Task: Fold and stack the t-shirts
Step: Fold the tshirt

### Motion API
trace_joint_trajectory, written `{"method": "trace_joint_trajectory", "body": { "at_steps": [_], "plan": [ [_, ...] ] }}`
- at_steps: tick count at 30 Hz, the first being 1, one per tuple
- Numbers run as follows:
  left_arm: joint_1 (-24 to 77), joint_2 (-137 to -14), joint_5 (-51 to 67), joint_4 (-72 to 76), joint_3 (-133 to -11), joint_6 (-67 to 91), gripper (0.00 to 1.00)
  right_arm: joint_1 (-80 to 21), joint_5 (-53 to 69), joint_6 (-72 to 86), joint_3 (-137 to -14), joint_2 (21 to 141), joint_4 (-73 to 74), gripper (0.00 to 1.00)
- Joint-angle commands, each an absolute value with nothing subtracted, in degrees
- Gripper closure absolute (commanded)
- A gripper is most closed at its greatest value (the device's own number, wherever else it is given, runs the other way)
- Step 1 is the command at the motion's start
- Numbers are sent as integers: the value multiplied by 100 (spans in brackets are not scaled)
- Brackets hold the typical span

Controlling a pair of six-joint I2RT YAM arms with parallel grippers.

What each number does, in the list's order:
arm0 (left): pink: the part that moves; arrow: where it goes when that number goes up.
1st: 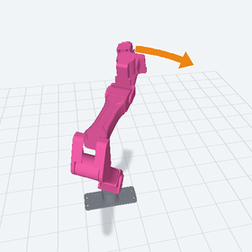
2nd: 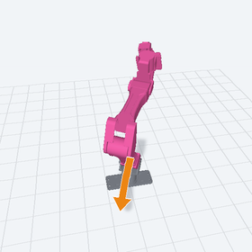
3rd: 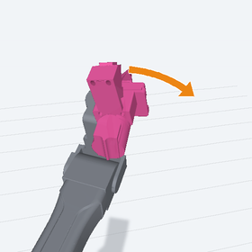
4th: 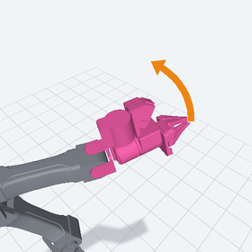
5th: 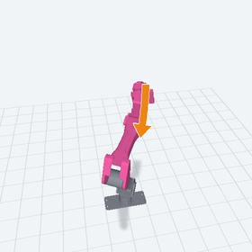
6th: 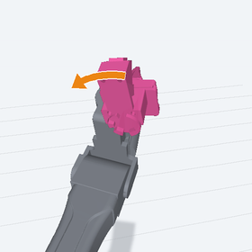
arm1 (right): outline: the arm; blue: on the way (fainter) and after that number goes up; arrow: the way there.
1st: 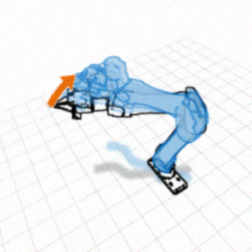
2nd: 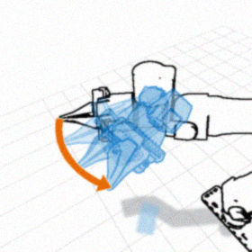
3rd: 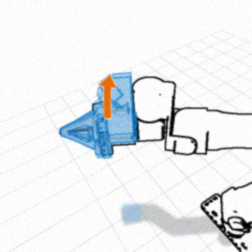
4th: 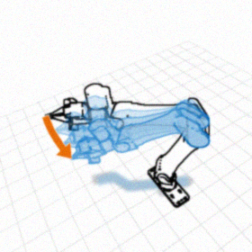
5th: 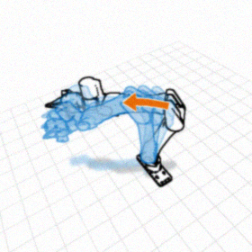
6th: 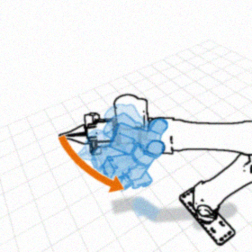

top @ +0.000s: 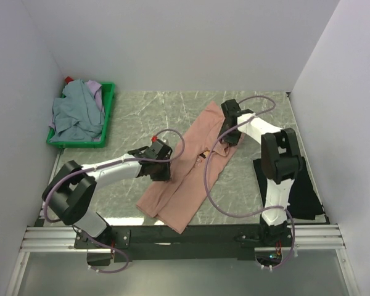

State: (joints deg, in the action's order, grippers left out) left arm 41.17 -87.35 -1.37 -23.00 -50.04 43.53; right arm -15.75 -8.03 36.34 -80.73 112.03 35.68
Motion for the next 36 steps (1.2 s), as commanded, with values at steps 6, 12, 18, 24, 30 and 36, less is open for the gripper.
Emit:
{"method": "trace_joint_trajectory", "body": {
  "at_steps": [6, 12, 18, 24, 30, 36],
  "plan": [
    [4104, -9492, -141, -2013, -5027, 4148, 65, -1573, -958, 3340, -9552, 12374, 3902, 49],
    [4131, -9423, 359, -1443, -4422, 4806, 67, -1678, -870, 2998, -10808, 13077, 4384, 49],
    [4412, -9141, 808, -801, -3876, 5791, 66, -1933, -800, 2514, -12575, 14000, 4895, 49],
    [4781, -9403, 1141, -264, -4226, 6258, 65, -2057, -554, 2048, -13342, 14493, 4651, 43],
    [4755, -9186, 888, -799, -4693, 5968, 58, -2056, -422, 1802, -13158, 14195, 4088, 32],
    [4588, -8186, 475, -1484, -4764, 5687, 45, -2022, -448, 1846, -13122, 13308, 3946, 25]
  ]
}}
